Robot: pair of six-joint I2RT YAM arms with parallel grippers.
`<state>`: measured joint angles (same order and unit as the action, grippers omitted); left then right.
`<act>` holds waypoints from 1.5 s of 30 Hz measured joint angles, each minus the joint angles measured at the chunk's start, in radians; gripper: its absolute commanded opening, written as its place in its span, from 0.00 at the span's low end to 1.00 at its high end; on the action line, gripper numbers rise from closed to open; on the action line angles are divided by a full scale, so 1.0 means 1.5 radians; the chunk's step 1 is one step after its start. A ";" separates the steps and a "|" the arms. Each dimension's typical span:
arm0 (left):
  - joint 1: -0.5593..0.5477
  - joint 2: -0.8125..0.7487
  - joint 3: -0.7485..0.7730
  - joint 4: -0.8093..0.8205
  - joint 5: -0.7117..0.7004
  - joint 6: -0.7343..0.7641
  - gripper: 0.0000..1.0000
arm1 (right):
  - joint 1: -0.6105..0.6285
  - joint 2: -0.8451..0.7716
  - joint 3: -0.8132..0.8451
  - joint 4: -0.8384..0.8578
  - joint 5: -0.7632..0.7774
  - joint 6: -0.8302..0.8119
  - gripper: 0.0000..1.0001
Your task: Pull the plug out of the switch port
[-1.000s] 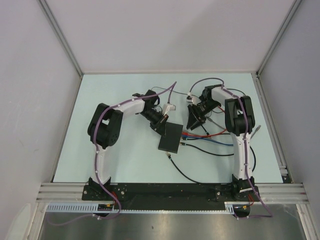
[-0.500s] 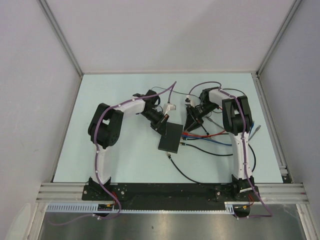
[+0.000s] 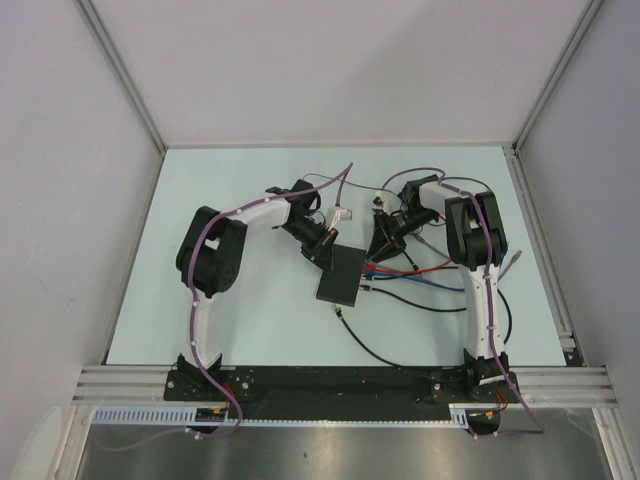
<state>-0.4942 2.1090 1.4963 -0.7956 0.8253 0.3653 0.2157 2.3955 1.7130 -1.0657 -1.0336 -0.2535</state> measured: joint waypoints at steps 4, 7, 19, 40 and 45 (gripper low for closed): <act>0.000 0.000 0.000 0.000 0.000 -0.001 0.07 | 0.000 -0.016 -0.024 0.035 0.001 0.024 0.45; 0.000 0.000 0.000 0.001 -0.001 -0.002 0.07 | 0.000 -0.023 -0.036 0.052 0.002 0.040 0.45; -0.001 0.000 0.000 0.002 -0.001 -0.006 0.07 | 0.007 -0.059 -0.056 0.113 0.062 0.131 0.49; -0.003 0.000 0.001 0.003 -0.004 -0.006 0.07 | 0.004 -0.021 -0.018 0.095 0.020 0.083 0.38; -0.003 0.000 0.002 0.003 -0.004 -0.006 0.07 | 0.003 -0.013 -0.013 0.081 0.005 0.047 0.41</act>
<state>-0.4980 2.1090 1.4986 -0.7910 0.8188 0.3565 0.2203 2.3753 1.6939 -0.9447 -1.0264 -0.1825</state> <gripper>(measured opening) 0.069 0.388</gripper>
